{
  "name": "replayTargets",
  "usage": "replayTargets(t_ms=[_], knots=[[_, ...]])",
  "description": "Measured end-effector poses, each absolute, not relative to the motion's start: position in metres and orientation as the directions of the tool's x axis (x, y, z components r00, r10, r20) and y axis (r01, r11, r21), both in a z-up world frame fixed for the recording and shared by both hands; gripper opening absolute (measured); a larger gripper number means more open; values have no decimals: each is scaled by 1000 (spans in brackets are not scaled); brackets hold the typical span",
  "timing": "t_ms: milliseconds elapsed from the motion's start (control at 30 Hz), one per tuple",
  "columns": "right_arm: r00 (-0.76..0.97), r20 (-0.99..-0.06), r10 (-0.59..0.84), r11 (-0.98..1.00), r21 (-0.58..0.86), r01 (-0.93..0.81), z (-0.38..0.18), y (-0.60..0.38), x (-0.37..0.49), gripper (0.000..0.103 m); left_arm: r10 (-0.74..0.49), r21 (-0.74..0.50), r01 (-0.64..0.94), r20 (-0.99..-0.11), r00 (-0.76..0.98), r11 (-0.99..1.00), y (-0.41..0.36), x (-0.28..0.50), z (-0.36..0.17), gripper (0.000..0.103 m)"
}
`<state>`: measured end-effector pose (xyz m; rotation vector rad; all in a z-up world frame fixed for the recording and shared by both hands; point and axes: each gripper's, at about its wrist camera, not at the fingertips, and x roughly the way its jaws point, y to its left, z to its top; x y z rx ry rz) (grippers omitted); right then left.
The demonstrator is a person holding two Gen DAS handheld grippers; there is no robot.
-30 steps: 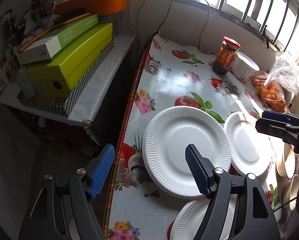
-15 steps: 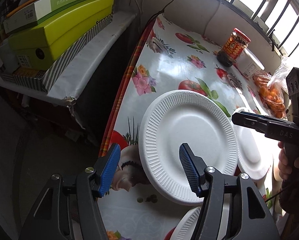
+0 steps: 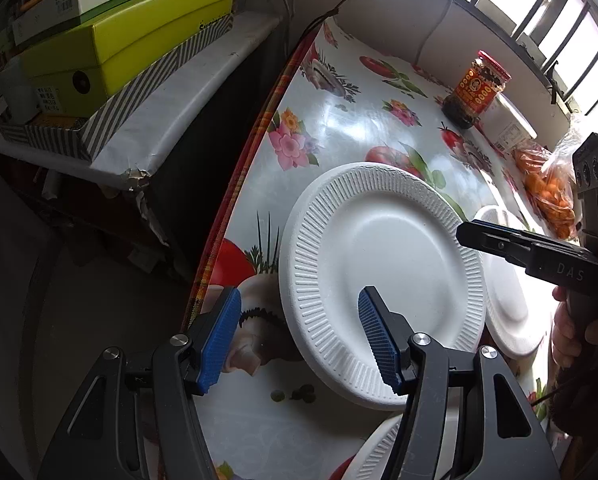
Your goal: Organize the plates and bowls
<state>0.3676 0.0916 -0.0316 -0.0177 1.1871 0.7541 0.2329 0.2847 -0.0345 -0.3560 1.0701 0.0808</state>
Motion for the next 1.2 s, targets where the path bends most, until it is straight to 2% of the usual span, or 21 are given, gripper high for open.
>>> replayTargets(t_ms=[200, 433, 500, 600, 733, 900, 967, 1033, 1200], knots=[[148, -837, 526, 758, 383, -528, -38, 91, 367, 38, -110, -255, -242, -867, 485, 936, 283, 233, -34, 62], [144, -839, 525, 761, 387, -520, -41, 89, 366, 32, -113, -267, -258, -865, 488, 929, 282, 232, -35, 61], [143, -838, 527, 760, 388, -522, -42, 89, 365, 32, -111, -264, -261, -869, 482, 929, 282, 232, -37, 45], [142, -841, 522, 761, 384, -523, -43, 89, 365, 32, -101, -251, -266, -875, 474, 931, 281, 232, -39, 33], [155, -843, 515, 767, 372, -523, -42, 89, 365, 32, -90, -240, -268, -878, 471, 933, 281, 232, -40, 28], [157, -839, 521, 769, 381, -514, -42, 87, 366, 32, -87, -238, -271, -877, 472, 933, 280, 231, -40, 27], [151, -839, 523, 766, 385, -514, -42, 88, 365, 29, -86, -237, -271, -877, 472, 933, 280, 231, -40, 27], [151, -840, 521, 770, 386, -509, -43, 88, 364, 21, -82, -235, -274, -878, 472, 933, 280, 231, -40, 27], [151, -836, 528, 770, 396, -500, -44, 85, 365, 19, -81, -232, -272, -878, 472, 934, 280, 231, -40, 27]])
